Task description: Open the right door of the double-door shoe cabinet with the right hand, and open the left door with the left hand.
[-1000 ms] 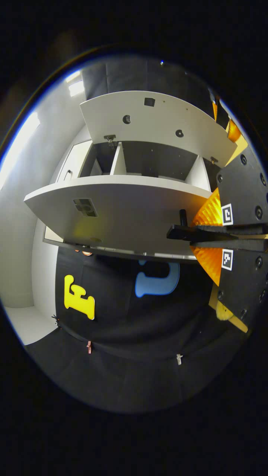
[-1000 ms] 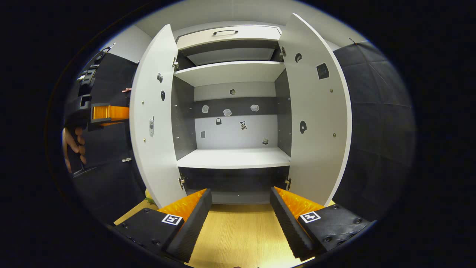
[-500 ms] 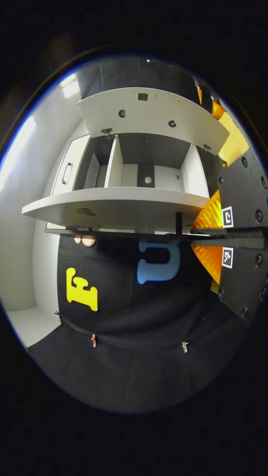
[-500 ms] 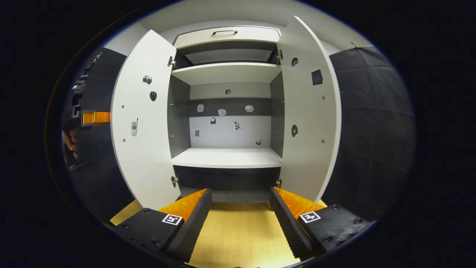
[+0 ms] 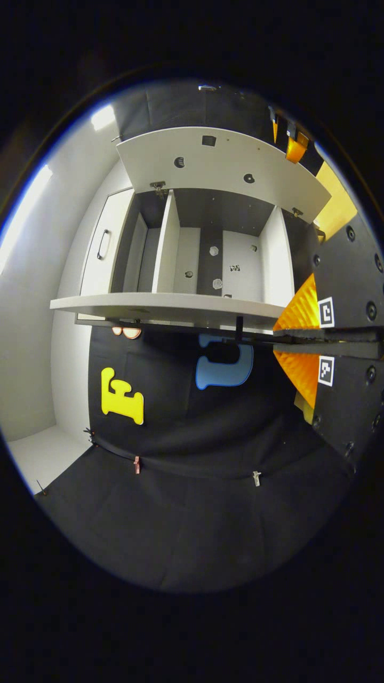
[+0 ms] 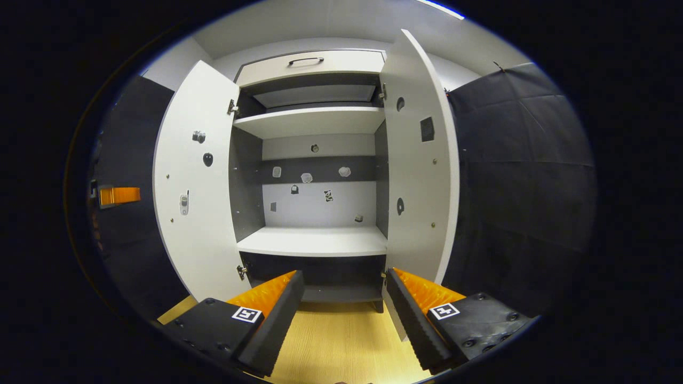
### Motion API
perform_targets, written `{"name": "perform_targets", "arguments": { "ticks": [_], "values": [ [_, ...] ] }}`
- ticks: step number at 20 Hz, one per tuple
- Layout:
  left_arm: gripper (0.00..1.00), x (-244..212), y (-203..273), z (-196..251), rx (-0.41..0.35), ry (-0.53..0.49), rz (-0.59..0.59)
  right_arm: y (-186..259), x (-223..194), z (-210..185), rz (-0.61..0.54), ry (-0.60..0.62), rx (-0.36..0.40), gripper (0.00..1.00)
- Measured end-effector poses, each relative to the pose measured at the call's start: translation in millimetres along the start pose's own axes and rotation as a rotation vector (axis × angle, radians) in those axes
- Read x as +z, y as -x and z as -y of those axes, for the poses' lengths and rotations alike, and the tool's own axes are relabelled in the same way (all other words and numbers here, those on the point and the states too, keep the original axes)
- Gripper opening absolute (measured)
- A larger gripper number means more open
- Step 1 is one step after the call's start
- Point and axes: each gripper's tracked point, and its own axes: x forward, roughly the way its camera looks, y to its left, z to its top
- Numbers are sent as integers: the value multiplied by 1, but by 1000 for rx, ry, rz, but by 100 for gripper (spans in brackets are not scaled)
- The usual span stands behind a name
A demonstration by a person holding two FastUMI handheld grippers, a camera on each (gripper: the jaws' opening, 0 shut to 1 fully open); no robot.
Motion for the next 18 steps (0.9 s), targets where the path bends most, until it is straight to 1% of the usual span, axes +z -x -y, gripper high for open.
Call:
{"name": "perform_targets", "arguments": {
  "ticks": [1, 2, 3, 4, 6, 9, 10, 12, 13, 14, 15, 18],
  "values": [
    [2, 3, 7, 10, 5, -7, 7, 1, 4, 7, 1, -6, 4, 98],
    [8, 2, 12, 22, 4, -6, 12, 6, 8, 17, 2, -9, 8, 98],
    [7, -1, 17, 41, -18, 9, 5, 12, 11, 27, 8, -9, 9, 98],
    [22, -9, 23, 62, -39, 24, -11, 19, 15, 37, 15, -6, 9, 98],
    [48, -23, 32, 90, -36, 30, -41, 29, 20, 54, 23, 4, 14, 98],
    [53, -34, 49, 127, -16, 30, -48, 42, 26, 73, 37, 13, 28, 98],
    [60, -36, 54, 135, -2, 27, -46, 46, 28, 76, 39, 11, 37, 98],
    [79, -36, 62, 149, 18, 4, -30, 51, 37, 78, 58, 0, 56, 98],
    [83, -33, 69, 154, 27, -19, -16, 53, 41, 79, 69, -3, 61, 98],
    [94, -31, 74, 157, 30, -37, -6, 55, 44, 79, 80, -5, 63, 98],
    [95, -28, 77, 160, 40, -53, 4, 55, 46, 78, 87, -7, 64, 98],
    [96, -24, 82, 162, 54, -75, 15, 56, 47, 72, 95, -23, 81, 98]
  ]
}}
